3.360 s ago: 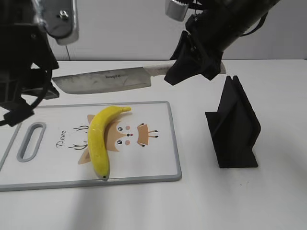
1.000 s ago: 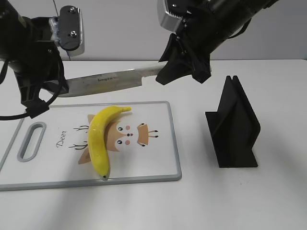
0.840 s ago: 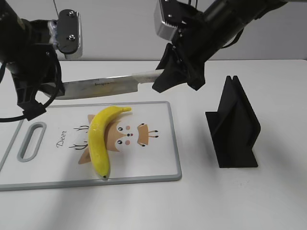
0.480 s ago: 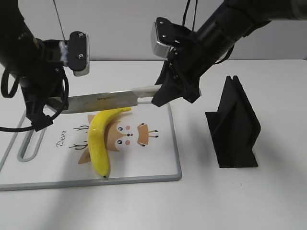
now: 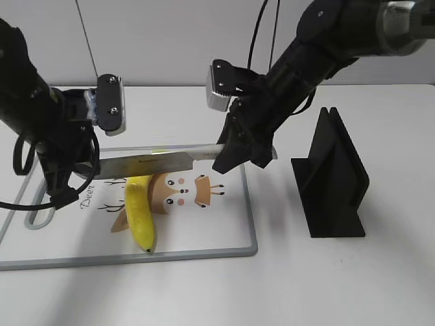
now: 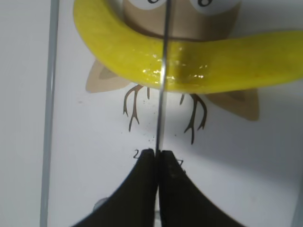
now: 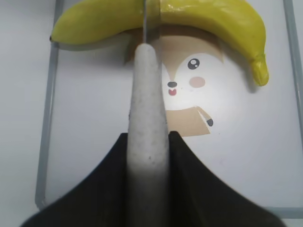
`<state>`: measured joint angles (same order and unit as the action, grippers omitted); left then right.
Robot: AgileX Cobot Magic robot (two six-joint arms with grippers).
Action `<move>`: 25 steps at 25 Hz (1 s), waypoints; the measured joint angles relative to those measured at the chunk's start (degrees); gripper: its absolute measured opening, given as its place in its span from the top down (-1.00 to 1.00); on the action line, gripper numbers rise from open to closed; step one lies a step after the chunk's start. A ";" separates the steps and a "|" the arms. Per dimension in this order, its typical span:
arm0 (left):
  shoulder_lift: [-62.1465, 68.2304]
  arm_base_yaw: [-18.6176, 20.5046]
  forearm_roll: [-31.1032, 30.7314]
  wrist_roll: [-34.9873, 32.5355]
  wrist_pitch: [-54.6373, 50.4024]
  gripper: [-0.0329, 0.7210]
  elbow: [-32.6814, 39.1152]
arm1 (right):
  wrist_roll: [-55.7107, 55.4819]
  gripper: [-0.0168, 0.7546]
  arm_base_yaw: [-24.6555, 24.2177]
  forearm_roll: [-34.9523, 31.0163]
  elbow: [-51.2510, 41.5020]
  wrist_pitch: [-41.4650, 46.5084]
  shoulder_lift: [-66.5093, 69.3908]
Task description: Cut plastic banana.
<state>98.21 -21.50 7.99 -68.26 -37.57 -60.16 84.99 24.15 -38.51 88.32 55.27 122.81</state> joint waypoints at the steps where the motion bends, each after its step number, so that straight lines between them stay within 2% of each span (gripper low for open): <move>1: 0.83 0.07 0.00 -0.12 1.12 0.94 0.20 | 0.05 0.48 0.00 0.44 0.00 -0.56 0.74; 6: 4.92 0.12 0.32 -0.38 3.81 0.94 -0.04 | -0.86 0.48 0.18 2.63 0.28 -1.66 2.42; 25: 7.45 0.12 2.28 -1.29 5.01 0.94 -0.55 | -1.06 0.46 0.18 3.95 0.58 -1.83 4.67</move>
<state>105.67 -21.37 10.27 -69.55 -32.56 -60.71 83.94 24.33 -34.56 88.90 53.44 127.49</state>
